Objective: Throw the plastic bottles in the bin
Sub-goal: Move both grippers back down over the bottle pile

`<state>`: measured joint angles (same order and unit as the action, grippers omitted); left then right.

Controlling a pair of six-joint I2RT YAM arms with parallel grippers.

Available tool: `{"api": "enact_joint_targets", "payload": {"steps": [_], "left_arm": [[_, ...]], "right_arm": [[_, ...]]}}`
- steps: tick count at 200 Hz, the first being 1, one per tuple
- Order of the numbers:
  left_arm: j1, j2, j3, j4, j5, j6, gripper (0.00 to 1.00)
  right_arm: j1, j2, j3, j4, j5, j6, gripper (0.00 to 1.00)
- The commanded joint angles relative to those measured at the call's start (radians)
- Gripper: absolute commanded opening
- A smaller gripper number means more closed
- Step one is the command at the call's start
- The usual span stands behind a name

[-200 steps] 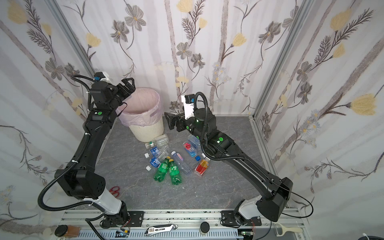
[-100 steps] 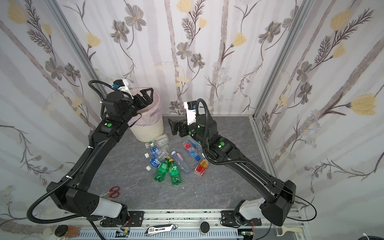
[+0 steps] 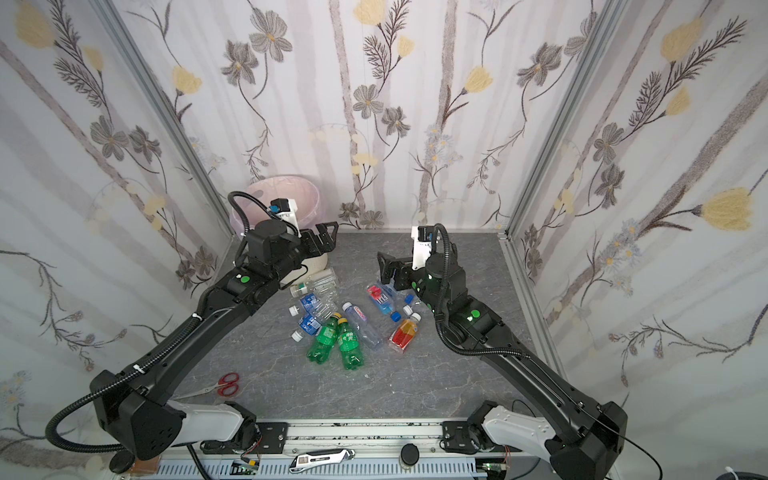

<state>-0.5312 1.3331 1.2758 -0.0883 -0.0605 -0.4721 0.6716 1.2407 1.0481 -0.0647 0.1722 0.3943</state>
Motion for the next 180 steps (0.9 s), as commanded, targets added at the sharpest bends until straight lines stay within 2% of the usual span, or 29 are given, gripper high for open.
{"api": "enact_joint_targets", "payload": {"steps": [1, 40, 98, 134, 180], "left_arm": [[-0.041, -0.02, -0.052, -0.016, -0.075, 0.007, 1.0], [-0.133, -0.014, -0.134, -0.016, -0.134, 0.01, 1.0], [-0.207, -0.064, -0.257, -0.014, -0.216, -0.031, 1.0], [-0.218, -0.03, -0.301, -0.008, -0.219, -0.134, 1.0], [-0.22, 0.05, -0.279, -0.005, -0.183, -0.157, 1.0]], "right_arm": [[-0.033, -0.035, -0.088, -0.064, 0.037, 0.102, 1.0], [-0.052, -0.036, -0.27, -0.103, 0.031, 0.223, 1.0], [-0.05, 0.013, -0.472, -0.052, -0.081, 0.321, 1.0], [-0.03, 0.106, -0.492, 0.018, -0.146, 0.353, 0.98], [0.032, 0.261, -0.437, 0.042, -0.151, 0.381, 0.9]]}}
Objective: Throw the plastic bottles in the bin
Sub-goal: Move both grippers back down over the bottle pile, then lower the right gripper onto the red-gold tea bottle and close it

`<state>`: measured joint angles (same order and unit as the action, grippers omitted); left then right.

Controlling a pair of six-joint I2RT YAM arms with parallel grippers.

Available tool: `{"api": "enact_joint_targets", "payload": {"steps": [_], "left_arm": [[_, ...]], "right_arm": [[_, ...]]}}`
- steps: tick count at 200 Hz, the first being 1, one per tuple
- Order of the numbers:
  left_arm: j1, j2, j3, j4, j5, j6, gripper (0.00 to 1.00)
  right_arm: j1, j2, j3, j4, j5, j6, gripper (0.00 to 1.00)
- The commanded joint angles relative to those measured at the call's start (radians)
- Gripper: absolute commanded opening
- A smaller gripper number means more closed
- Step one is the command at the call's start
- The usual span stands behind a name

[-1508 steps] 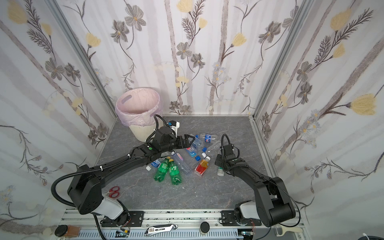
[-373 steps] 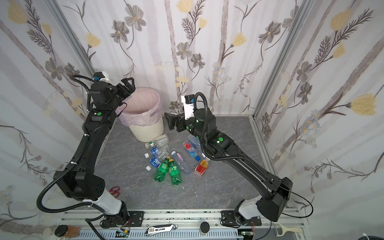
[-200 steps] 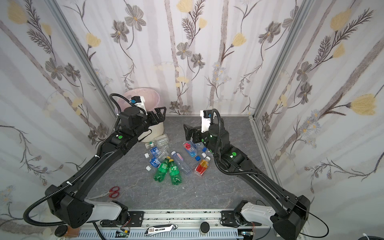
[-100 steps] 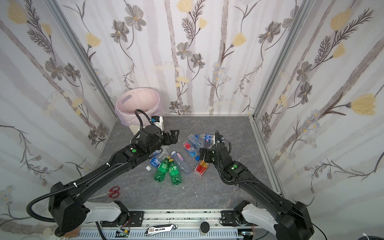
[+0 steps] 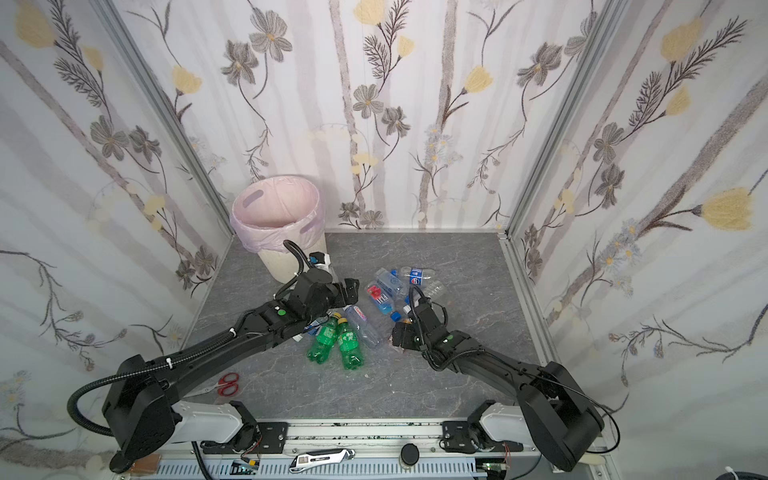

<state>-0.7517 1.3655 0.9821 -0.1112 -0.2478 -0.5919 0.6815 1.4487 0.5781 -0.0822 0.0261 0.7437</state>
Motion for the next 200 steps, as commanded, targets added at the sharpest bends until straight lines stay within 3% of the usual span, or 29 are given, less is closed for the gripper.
{"api": "enact_joint_targets", "payload": {"steps": [1, 42, 75, 102, 156, 200], "left_arm": [[0.0, 0.02, 0.014, 0.018, 0.005, -0.039, 1.0], [0.001, 0.062, 0.019, 0.024, 0.006, -0.088, 1.0], [0.006, 0.114, 0.055, 0.027, 0.119, -0.123, 1.0], [0.005, 0.129, 0.072, 0.031, 0.133, -0.155, 1.0], [0.002, 0.252, 0.157, 0.039, 0.231, -0.148, 1.0], [-0.003, 0.305, 0.187, 0.038, 0.237, -0.174, 1.0]], "right_arm": [[0.022, 0.054, 0.033, 0.058, -0.005, 0.032, 0.9], [0.026, 0.087, 0.034, 0.049, 0.009, 0.044, 0.81], [0.008, 0.092, 0.047, 0.013, 0.025, 0.034, 0.73], [-0.021, 0.081, 0.054, -0.029, 0.045, 0.0, 0.7], [-0.063, 0.056, 0.086, -0.095, 0.093, -0.106, 0.69], [-0.063, 0.027, 0.108, -0.162, 0.081, -0.159, 0.8]]}}
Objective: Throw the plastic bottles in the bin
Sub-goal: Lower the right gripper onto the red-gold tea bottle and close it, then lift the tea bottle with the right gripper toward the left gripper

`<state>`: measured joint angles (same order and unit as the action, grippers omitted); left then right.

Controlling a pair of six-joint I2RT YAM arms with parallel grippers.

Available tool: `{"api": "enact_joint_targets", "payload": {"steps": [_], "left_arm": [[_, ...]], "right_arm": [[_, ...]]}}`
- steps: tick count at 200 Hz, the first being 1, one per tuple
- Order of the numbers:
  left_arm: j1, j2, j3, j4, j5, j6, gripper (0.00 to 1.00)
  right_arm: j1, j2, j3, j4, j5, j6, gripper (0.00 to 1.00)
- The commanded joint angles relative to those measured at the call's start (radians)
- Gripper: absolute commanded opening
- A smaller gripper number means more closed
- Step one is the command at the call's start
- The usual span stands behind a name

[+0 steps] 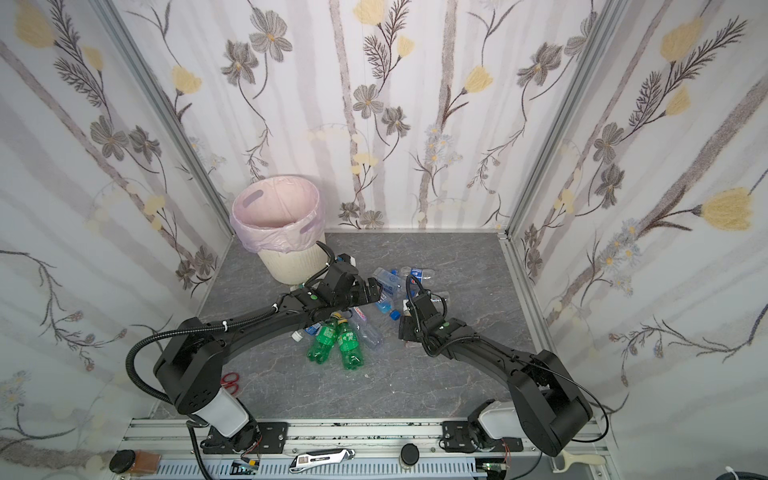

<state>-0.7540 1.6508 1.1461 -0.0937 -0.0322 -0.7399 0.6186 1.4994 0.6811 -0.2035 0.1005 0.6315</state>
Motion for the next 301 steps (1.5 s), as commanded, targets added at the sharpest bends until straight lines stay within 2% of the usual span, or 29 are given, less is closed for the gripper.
{"api": "enact_joint_targets", "payload": {"steps": [1, 27, 84, 177, 248, 301], "left_arm": [[-0.001, 0.021, 0.023, 0.02, 0.024, -0.026, 1.0], [-0.001, 0.03, 0.042, 0.022, 0.05, -0.019, 1.0], [-0.001, 0.049, 0.087, 0.022, 0.103, -0.007, 1.0], [0.0, 0.022, 0.039, 0.032, 0.113, -0.047, 1.0], [0.037, 0.021, 0.05, 0.041, 0.18, -0.078, 1.0], [0.102, -0.007, 0.08, 0.063, 0.261, -0.1, 1.0]], "right_arm": [[0.001, -0.025, 0.005, -0.042, 0.007, -0.047, 0.8], [0.001, -0.045, -0.003, -0.069, 0.005, -0.058, 0.84], [0.024, 0.011, -0.019, -0.038, 0.029, -0.056, 0.82], [0.05, 0.073, -0.019, -0.005, 0.039, -0.059, 0.57], [0.054, -0.001, 0.023, -0.021, -0.017, -0.082, 0.54], [0.053, -0.021, 0.178, -0.058, -0.073, -0.111, 0.52]]}}
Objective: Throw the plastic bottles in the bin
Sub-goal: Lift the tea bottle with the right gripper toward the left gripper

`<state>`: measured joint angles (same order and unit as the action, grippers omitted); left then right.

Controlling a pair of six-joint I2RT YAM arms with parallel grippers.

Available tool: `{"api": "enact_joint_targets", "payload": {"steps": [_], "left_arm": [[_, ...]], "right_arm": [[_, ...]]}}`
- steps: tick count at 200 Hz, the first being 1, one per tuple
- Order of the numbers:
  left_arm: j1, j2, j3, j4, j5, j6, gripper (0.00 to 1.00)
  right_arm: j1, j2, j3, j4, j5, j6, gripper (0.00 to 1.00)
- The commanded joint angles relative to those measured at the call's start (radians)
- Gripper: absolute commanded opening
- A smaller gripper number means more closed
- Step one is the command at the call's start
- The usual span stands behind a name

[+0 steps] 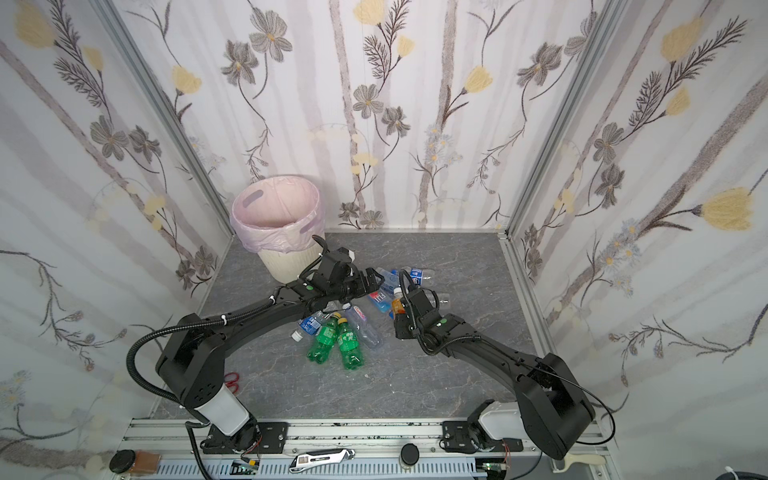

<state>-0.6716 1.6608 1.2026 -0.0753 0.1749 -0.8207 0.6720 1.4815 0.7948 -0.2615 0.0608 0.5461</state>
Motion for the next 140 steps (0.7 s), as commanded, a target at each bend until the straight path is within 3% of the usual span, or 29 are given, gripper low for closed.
{"api": "enact_joint_targets", "payload": {"steps": [1, 51, 140], "left_arm": [[0.02, -0.017, 0.024, 0.045, 0.056, -0.019, 1.0], [0.049, -0.039, 0.043, 0.079, 0.132, -0.034, 0.98], [0.056, -0.077, -0.018, 0.153, 0.179, -0.07, 0.82]], "right_arm": [[0.0, -0.003, 0.065, 0.0, -0.033, -0.026, 0.52], [0.0, 0.028, 0.191, -0.01, -0.07, -0.031, 0.52], [0.014, 0.06, 0.28, 0.047, -0.151, -0.015, 0.51]]}}
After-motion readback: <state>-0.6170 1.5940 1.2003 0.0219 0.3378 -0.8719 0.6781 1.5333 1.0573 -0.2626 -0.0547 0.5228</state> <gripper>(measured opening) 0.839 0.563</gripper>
